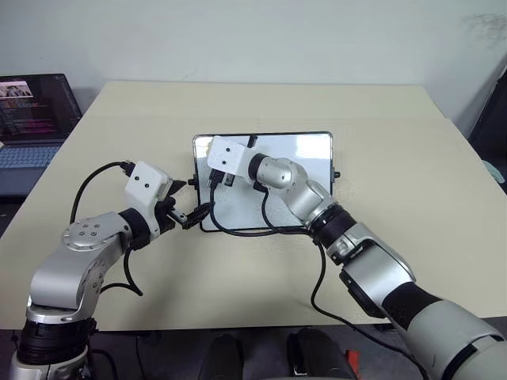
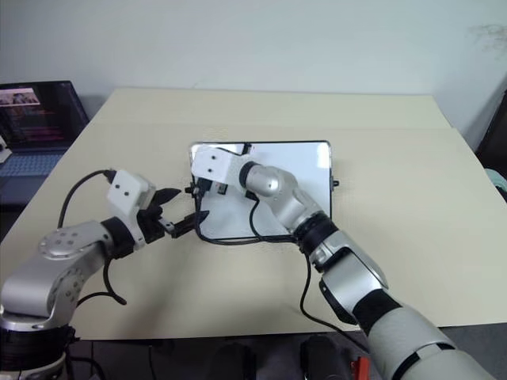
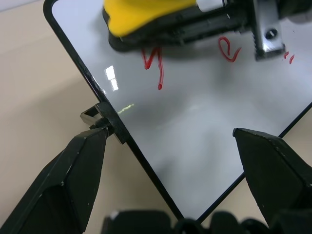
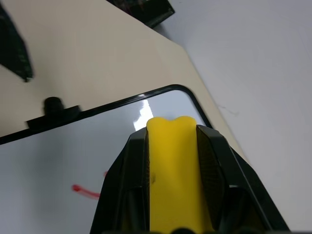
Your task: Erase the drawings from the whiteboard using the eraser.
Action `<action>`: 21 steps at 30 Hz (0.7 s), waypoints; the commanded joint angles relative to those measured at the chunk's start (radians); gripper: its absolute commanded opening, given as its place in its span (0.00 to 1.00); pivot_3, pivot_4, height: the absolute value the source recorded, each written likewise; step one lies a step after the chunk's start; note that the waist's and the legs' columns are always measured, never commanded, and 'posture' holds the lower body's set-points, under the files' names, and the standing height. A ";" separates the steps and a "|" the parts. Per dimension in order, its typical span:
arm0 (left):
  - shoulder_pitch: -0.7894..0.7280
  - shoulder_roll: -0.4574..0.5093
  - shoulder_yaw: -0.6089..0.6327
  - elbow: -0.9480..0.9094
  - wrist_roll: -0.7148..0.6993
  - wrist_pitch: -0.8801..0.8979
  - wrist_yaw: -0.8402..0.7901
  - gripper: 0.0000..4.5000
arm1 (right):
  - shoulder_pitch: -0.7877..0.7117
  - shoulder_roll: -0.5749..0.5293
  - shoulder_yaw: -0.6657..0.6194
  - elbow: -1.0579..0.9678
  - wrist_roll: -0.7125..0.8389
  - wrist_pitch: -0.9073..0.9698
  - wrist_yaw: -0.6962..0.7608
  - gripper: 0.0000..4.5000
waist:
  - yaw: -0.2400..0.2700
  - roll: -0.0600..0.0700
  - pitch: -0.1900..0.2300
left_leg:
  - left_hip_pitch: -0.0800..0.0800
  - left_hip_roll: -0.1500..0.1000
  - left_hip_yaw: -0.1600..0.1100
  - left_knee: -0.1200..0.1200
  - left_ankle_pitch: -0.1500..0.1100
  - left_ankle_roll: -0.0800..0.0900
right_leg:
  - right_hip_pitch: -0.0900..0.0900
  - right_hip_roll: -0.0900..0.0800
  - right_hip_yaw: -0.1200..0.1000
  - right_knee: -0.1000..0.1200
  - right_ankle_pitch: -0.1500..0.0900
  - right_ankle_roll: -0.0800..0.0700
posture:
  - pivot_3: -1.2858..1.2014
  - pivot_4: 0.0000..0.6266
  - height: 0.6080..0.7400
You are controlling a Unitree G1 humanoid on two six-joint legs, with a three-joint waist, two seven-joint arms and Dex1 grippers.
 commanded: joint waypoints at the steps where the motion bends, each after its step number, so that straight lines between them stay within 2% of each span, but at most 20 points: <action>1: -0.009 0.008 0.012 -0.034 0.003 -0.018 0.000 1.00 | -0.012 0.002 -0.001 0.004 -0.009 0.002 0.029 0.23 | 0.000 0.000 0.000 | 0.000 0.000 0.000 0.000 0.000 0.000 | 0.000 0.000 0.000 0.000 0.000 0.000 | 0.52 0.24 1.00; 8: -0.011 0.004 0.009 -0.034 0.004 -0.020 0.002 1.00 | 0.032 -0.022 0.049 0.001 -0.040 0.039 0.131 0.23 | 0.000 0.000 0.000 | 0.002 0.000 0.000 0.000 0.000 0.000 | 0.001 0.000 0.000 0.001 0.000 0.000 | 0.52 0.24 1.00; 16: -0.015 0.001 0.001 -0.031 0.007 -0.025 0.000 1.00 | -0.016 -0.034 0.017 0.018 -0.070 0.003 0.010 0.22 | 0.002 0.000 0.000 | 0.003 -0.001 0.000 0.000 0.000 0.000 | 0.002 0.000 0.000 0.002 0.001 0.000 | 0.52 0.24 1.00; 21: -0.015 0.000 -0.001 -0.031 0.007 -0.026 -0.001 1.00 | -0.003 -0.048 0.011 0.014 -0.056 0.025 0.045 0.22 | 0.002 0.000 0.000 | 0.003 -0.001 0.000 0.000 0.000 0.000 | 0.002 -0.001 0.000 0.001 0.001 0.000 | 0.52 0.24 1.00</action>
